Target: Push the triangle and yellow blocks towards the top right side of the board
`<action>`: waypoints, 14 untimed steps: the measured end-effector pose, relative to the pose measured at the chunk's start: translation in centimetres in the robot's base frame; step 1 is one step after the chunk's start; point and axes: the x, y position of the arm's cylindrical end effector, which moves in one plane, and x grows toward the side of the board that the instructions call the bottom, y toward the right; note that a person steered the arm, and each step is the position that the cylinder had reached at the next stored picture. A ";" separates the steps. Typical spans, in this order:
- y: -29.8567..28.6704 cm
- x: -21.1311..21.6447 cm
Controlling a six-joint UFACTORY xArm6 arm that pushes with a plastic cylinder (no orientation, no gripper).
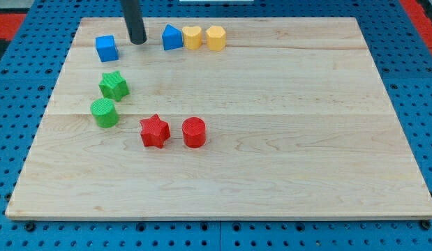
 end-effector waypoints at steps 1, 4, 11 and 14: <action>4.2 0.0; 10.0 0.0; 25.1 3.3; 13.7 5.6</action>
